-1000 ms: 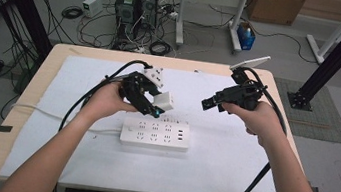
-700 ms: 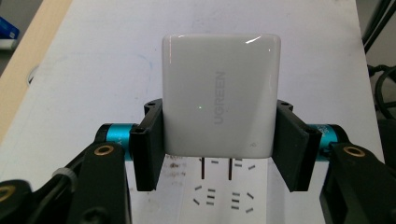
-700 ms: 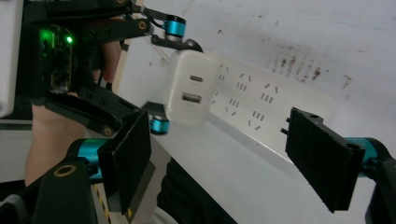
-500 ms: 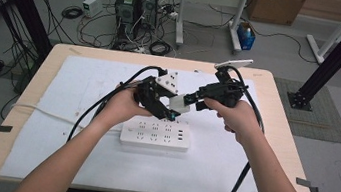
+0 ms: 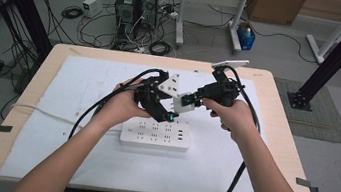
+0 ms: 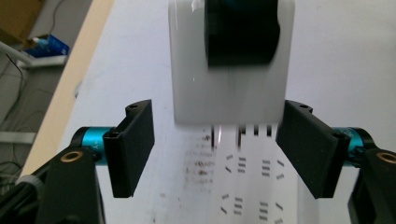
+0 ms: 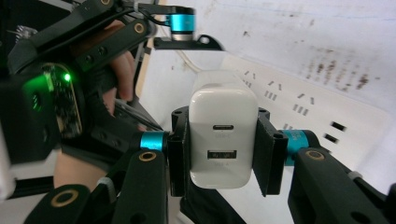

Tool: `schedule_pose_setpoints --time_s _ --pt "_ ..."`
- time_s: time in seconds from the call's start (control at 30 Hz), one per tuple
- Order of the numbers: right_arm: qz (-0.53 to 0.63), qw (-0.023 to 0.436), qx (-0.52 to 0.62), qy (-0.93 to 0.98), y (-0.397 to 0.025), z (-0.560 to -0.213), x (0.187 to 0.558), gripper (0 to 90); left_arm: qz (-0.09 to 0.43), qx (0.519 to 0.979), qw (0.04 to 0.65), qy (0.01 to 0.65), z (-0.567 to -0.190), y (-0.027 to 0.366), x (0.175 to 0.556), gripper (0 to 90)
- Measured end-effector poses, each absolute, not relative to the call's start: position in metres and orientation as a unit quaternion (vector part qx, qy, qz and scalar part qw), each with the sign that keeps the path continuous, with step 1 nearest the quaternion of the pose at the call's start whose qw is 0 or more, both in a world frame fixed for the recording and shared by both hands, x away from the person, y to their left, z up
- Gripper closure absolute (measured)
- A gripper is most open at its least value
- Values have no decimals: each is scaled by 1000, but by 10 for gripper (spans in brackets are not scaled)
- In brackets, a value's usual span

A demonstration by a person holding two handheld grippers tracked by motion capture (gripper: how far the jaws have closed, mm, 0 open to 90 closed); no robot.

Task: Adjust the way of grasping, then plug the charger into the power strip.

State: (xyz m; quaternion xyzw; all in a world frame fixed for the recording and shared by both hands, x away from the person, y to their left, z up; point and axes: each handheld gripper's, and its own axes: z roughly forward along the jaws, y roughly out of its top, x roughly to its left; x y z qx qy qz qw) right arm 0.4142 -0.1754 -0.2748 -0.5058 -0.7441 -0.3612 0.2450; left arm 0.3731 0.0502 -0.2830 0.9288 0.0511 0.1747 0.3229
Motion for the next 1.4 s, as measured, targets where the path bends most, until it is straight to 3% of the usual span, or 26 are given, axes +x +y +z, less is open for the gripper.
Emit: schedule_pose_setpoints --time_s 0.07,0.13,0.17,0.3,0.37,0.67,1.07,1.4 --pt "-345 208 -499 -767 -179 -265 415 625 179 934 301 67 -281 61 373 213" --pt "-295 126 -463 -826 -178 -246 413 624 162 944 276 82 -280 74 375 213" --pt "-295 126 -463 -826 -178 -246 413 624 157 949 259 92 -280 81 376 213" --pt "-185 20 -364 -913 -161 -221 403 624 130 962 190 148 -280 113 381 212" --pt "-158 -1 -329 -931 -154 -216 400 624 117 964 170 167 -281 125 383 212" --pt "-96 -26 -230 -968 -131 -210 397 624 70 963 105 237 -285 161 396 212" --pt "-84 -26 -215 -973 -125 -218 400 623 82 959 116 243 -279 169 391 212" --pt "-63 -10 -126 -990 -79 -277 407 624 80 960 122 238 -283 175 386 212"
